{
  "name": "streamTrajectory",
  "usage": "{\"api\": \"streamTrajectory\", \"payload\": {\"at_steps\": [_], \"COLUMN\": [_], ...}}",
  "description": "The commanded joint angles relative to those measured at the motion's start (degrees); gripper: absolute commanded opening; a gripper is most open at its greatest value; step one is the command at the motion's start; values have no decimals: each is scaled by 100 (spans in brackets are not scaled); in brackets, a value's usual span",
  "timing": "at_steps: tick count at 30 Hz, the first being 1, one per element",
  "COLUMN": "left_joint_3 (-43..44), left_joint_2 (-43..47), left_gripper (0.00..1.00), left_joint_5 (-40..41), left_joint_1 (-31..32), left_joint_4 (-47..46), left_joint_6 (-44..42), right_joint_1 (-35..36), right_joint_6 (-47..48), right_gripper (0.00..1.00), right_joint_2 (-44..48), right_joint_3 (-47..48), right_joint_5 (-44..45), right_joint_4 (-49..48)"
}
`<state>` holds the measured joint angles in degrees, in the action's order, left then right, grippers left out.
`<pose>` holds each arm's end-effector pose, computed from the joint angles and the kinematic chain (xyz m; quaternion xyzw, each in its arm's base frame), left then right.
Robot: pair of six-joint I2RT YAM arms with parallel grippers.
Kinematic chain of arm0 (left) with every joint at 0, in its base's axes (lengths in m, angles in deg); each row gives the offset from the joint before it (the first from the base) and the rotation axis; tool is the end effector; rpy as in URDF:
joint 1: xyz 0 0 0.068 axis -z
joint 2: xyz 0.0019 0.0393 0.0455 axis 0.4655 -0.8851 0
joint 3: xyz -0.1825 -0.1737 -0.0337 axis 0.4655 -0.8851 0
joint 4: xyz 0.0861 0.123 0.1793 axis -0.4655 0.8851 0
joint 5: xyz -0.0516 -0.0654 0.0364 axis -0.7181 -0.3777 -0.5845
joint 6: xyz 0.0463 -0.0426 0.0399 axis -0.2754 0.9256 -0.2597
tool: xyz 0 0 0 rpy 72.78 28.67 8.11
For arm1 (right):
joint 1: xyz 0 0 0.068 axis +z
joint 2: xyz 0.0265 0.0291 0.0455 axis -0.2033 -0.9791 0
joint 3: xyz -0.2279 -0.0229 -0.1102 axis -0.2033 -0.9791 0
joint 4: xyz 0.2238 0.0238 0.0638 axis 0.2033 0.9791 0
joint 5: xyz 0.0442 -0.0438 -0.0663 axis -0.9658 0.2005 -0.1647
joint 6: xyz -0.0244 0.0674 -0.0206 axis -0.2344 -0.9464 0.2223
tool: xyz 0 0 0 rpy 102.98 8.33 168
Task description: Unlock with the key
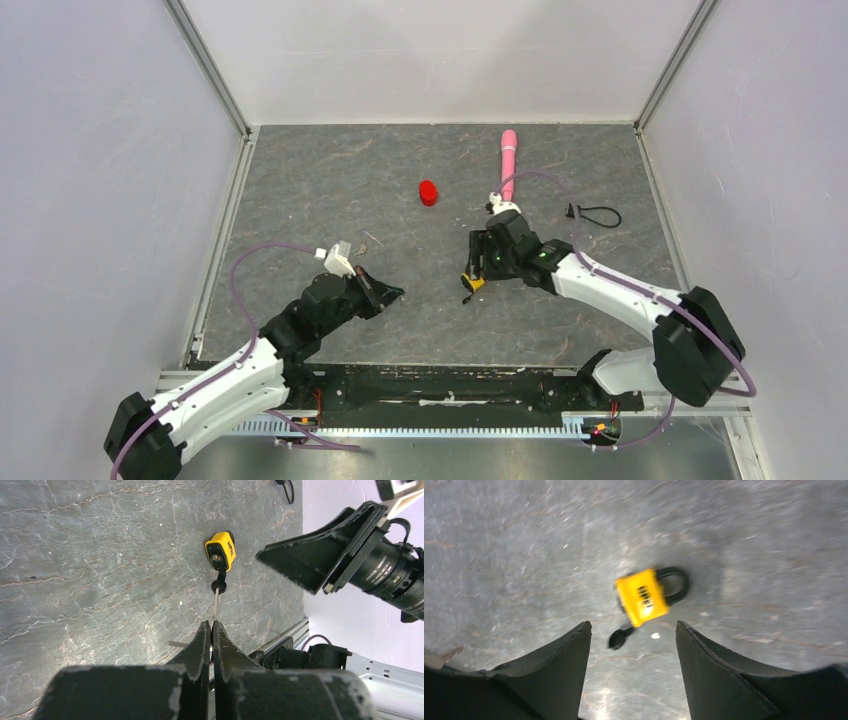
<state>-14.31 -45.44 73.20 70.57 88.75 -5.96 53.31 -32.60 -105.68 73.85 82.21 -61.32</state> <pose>0.1290 -0.1167 0.1848 -0.1409 0.8205 -0.4278 0.3520 0.2091 0.1779 0.1888 -0.0489 0.9406 0.1696 0.2901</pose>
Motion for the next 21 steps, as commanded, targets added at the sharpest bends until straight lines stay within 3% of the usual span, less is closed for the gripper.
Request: {"api": "streamTrajectory", "payload": {"at_steps": [1, 5, 10, 17, 21], "left_joint_3": [48, 123, 154, 264, 299], "left_joint_2": [-97, -348, -616, -896, -1006], "left_gripper": [2, 2, 2, 2, 2], "left_joint_5": [-35, -160, -364, -451, -473], "left_joint_1": [-20, -20, -20, -20, -22], "left_joint_4": [-217, -353, -555, -619, -664], "left_joint_6": [141, 141, 185, 141, 125], "right_joint_1": [-710, -1143, -1170, -1166, -1170], "right_joint_6": [1040, 1478, 1880, 1938, 1882], "right_gripper": [62, 54, 51, 41, 41], "right_joint_2": [357, 175, -311, -954, -1084], "right_joint_3": [-315, -308, -151, -22, 78], "right_joint_5": [-92, -505, -1063, -1310, -1376], "right_joint_4": [-300, -302, -378, -443, -527]}}
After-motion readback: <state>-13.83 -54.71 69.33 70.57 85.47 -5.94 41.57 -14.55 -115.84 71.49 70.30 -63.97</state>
